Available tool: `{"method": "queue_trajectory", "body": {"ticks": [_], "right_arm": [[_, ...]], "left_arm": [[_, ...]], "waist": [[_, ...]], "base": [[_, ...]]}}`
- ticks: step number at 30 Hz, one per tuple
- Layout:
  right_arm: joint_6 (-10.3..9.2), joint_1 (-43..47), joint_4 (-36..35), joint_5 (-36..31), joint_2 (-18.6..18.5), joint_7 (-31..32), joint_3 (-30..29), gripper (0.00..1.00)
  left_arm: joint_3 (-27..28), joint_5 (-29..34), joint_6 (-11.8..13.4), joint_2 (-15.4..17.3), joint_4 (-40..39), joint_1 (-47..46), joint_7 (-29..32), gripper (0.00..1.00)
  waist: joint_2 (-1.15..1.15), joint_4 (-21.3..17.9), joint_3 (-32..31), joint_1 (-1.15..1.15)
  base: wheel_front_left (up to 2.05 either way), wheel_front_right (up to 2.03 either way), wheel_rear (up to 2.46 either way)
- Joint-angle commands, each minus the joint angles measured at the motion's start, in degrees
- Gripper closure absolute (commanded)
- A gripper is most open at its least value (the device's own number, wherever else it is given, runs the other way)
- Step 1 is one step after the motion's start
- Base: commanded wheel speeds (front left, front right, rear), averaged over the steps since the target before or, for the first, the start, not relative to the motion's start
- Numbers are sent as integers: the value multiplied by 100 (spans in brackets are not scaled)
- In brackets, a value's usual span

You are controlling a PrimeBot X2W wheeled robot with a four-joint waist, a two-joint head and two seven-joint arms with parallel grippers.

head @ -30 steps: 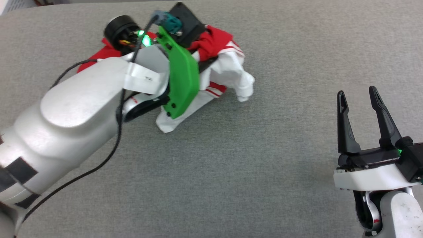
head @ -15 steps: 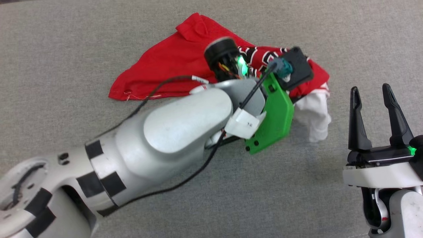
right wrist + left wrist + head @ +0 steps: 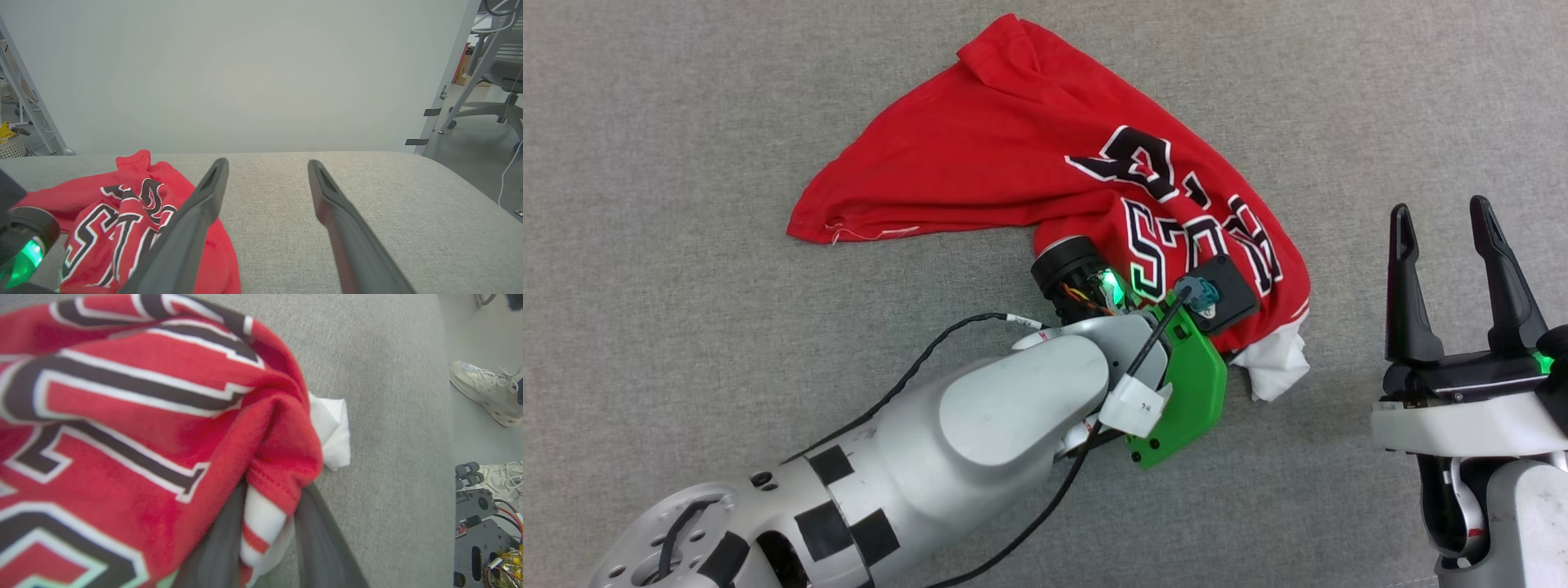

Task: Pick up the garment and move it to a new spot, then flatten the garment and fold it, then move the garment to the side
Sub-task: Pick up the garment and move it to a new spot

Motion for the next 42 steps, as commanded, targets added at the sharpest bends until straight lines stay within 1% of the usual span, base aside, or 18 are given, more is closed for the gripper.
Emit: {"method": "queue_trajectory", "body": {"ticks": [1,7,11,14,15,18,20,21,25,26,27,29,32,35,38,42], "right_arm": [[-5,-38,24,-44,-6,-28,-20,0],[-5,167,96,-102,-6,-28,-104,0],[-5,346,103,-141,-6,-28,-147,0],[-5,471,98,-180,-6,-28,-177,0],[-5,569,94,-217,-6,-28,-194,0],[-5,634,94,-242,-6,-28,-219,0],[-5,664,102,-259,-6,-28,-228,0],[-5,680,104,-264,-6,-28,-237,0],[-5,752,110,-283,-6,-28,-244,0],[-5,766,112,-287,-6,-28,-243,0],[-5,793,119,-292,-6,-28,-248,0],[-5,833,137,-295,-6,-28,-247,0],[-5,892,167,-296,-6,-28,-233,0],[-5,952,177,-293,-6,-28,-227,0],[-5,996,195,-283,-6,-28,-221,0],[-5,1064,265,-243,-6,-28,-234,0]], "left_arm": [[19,106,-16,-73,102,-77,-291,0],[63,151,-15,-245,517,-230,-1564,0],[181,216,143,-261,673,-99,-2119,0],[358,227,424,-171,615,54,-2497,0],[619,303,810,26,453,194,-2766,0],[931,408,1174,266,237,384,-2881,0],[1229,496,1430,441,21,565,-2906,0],[1472,602,1584,533,-191,684,-2910,0],[2313,1081,2045,860,-883,1350,-2913,0],[2448,1174,2111,908,-986,1471,-2913,0],[2719,1351,2235,984,-1175,1720,-2914,0],[3128,1574,2374,1054,-1436,2112,-2914,0],[3664,1896,2505,1117,-1716,2692,-2914,0],[4219,2176,2575,1080,-1951,3251,-2915,0],[4664,2410,2544,1015,-2094,3722,-2915,0],[5167,2708,2426,891,-2211,4328,-2915,0]], "waist": [[0,105,-146,0],[0,384,-636,0],[0,593,-955,0],[0,779,-1150,0],[0,946,-1295,0],[0,1076,-1395,0],[0,1142,-1450,0],[0,1174,-1475,0],[0,1264,-1580,0],[0,1274,-1595,0],[0,1296,-1630,0],[0,1314,-1686,0],[0,1329,-1768,0],[0,1336,-1835,0],[0,1317,-1889,0],[0,1240,-1988,0]], "base": [[0,0,0],[0,0,0],[0,0,0],[0,0,0],[0,0,0],[0,0,0],[0,0,0],[0,0,0],[0,0,0],[0,0,0],[0,0,0],[0,0,0],[0,0,0],[0,0,0],[0,0,0],[0,0,0]]}}
